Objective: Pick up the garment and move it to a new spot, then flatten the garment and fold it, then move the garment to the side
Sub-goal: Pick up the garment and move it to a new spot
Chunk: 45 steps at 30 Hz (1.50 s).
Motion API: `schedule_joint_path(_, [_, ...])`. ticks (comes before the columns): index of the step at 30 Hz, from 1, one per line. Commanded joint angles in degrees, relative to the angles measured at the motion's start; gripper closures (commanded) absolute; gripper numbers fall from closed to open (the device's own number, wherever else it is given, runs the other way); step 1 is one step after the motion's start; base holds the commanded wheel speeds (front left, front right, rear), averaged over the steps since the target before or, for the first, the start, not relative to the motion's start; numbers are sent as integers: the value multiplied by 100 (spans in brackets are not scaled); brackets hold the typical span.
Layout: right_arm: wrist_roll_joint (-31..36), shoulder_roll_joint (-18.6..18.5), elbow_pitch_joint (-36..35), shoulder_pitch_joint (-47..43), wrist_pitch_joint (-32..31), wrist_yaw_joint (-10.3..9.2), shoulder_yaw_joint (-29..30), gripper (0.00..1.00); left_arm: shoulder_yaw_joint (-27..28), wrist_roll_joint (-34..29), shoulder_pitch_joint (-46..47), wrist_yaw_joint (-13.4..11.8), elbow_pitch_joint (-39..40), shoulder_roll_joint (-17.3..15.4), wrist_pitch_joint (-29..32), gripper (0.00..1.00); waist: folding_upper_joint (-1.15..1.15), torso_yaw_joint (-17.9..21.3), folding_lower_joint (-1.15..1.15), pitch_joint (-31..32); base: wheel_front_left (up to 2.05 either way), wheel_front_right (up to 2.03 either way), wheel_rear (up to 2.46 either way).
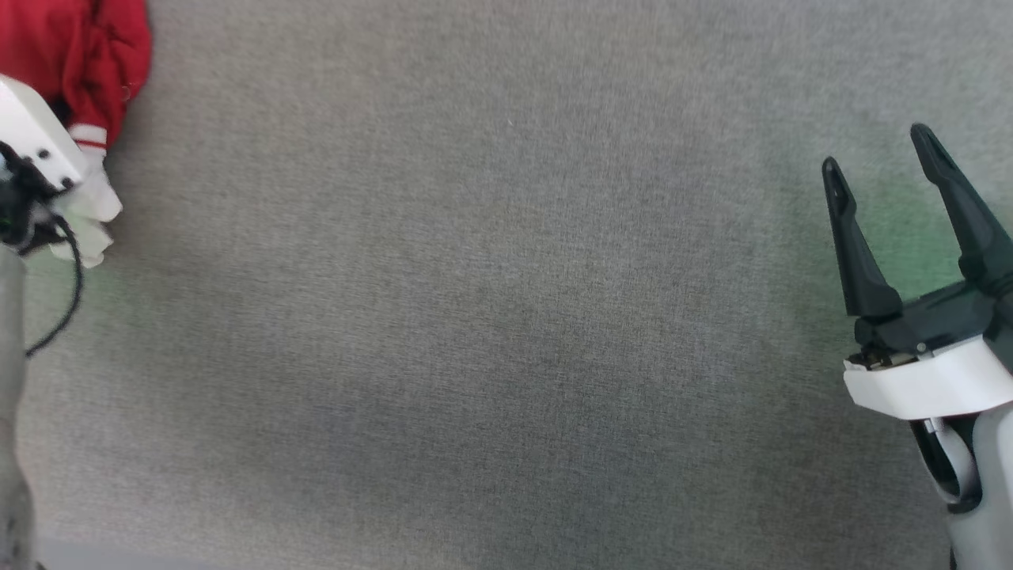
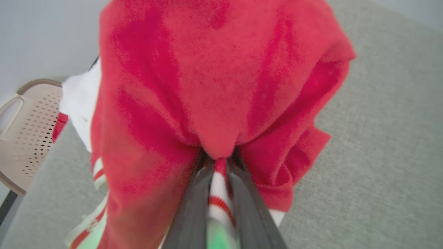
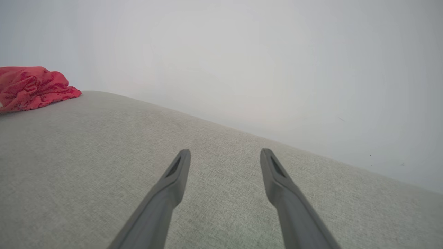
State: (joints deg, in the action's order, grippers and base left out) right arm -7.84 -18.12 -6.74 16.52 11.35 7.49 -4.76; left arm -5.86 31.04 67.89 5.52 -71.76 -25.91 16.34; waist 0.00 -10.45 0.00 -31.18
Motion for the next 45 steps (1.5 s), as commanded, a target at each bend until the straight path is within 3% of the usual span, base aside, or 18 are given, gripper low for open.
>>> schedule_joint_path(1, [-12, 39, 46, -75, 58, 1, 36, 0, -37, -57, 148, 39, 65, -89, -101, 100, 0, -64, 0, 214, 0, 0, 0])
schedule_joint_path(12, [-114, 375, 329, -401, 298, 1, 305, 0, -592, -567, 624, 144, 678, -517, -945, 100, 0, -216, 0, 1149, 0, 0, 0])
schedule_joint_path(20, [-135, 551, 404, -670, 374, 1, 476, 0, -1000, -633, 692, 196, 1576, -649, -918, 100, 0, -224, 0, 1681, 0, 0, 0])
schedule_joint_path(30, [-76, 841, 223, -919, 389, 1, 855, 0, -1313, -303, -18, 180, 3779, -865, 165, 100, 0, 155, 0, 2055, 0, 0, 0])
schedule_joint_path(39, [-3, 1073, 27, -1038, 390, 1, 1271, 0, -1410, -12, -1146, -344, 6388, -1064, 1473, 100, 0, 897, 0, 2115, 0, 0, 0])
schedule_joint_path(45, [31, 1236, 20, -1129, 385, 1, 1429, 0, -1572, 251, -1617, -531, 7435, -1038, 2105, 100, 0, 1343, 0, 2141, 0, 0, 0])
